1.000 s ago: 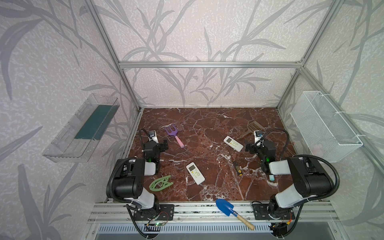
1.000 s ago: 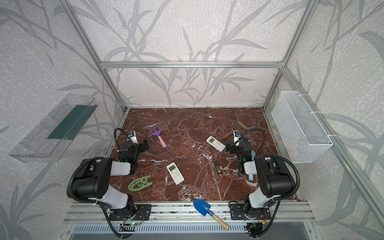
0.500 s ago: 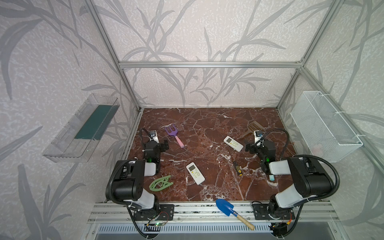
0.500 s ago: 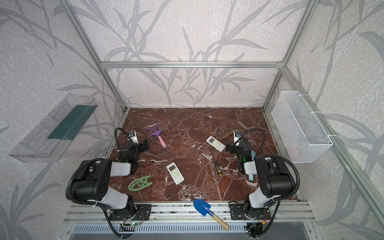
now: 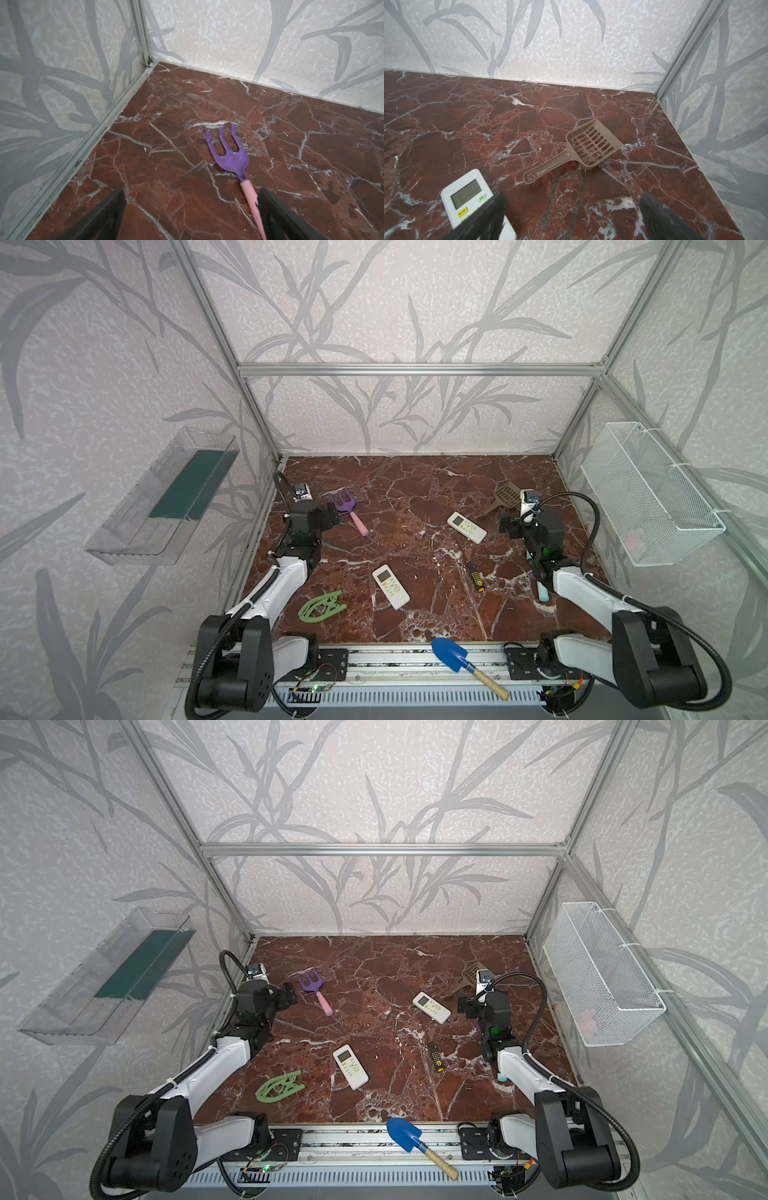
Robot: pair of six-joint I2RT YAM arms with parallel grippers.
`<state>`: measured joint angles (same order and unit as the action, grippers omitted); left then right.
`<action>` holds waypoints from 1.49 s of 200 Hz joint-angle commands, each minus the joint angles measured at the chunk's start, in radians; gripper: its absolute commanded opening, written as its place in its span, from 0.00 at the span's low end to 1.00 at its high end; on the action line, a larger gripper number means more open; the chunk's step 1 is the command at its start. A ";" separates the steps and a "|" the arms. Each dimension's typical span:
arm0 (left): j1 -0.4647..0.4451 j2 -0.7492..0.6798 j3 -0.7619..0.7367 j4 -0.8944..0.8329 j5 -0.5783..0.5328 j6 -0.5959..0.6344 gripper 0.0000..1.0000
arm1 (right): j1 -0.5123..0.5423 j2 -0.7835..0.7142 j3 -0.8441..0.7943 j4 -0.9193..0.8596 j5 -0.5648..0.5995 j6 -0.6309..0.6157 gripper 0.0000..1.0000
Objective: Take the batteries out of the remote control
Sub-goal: 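Reach the left gripper down and grasp the nearer white remote control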
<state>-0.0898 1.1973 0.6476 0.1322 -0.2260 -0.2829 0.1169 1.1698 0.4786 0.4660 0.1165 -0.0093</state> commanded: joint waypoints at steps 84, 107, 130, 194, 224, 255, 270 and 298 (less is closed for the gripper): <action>-0.391 -0.035 0.133 -0.737 -0.047 -0.703 0.99 | 0.209 -0.189 0.246 -0.721 0.055 0.246 0.99; -0.496 0.002 0.171 -0.807 -0.082 -0.811 0.99 | 0.281 -0.152 0.280 -0.781 0.086 0.258 0.99; -0.579 0.083 0.232 -0.855 -0.091 -0.879 0.99 | 0.316 -0.108 0.295 -0.791 0.062 0.283 0.99; -0.728 0.331 0.334 -0.879 -0.023 -1.052 0.99 | 0.375 -0.091 0.260 -0.713 0.027 0.309 0.99; -0.746 0.347 0.335 -0.913 -0.035 -1.103 0.99 | 0.377 -0.102 0.245 -0.697 0.013 0.308 0.99; -0.746 0.394 0.314 -0.862 0.001 -1.131 0.99 | 0.378 -0.111 0.225 -0.670 0.002 0.303 0.99; -0.746 0.438 0.327 -0.848 0.040 -1.143 0.99 | 0.377 -0.113 0.225 -0.667 -0.003 0.298 0.99; -0.746 0.494 0.351 -0.843 0.078 -1.143 0.97 | 0.377 -0.115 0.225 -0.667 -0.011 0.293 0.99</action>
<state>-0.8322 1.6520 0.9737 -0.6983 -0.1837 -1.3857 0.4911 1.0763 0.7147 -0.2272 0.1219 0.2878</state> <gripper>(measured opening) 0.978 0.991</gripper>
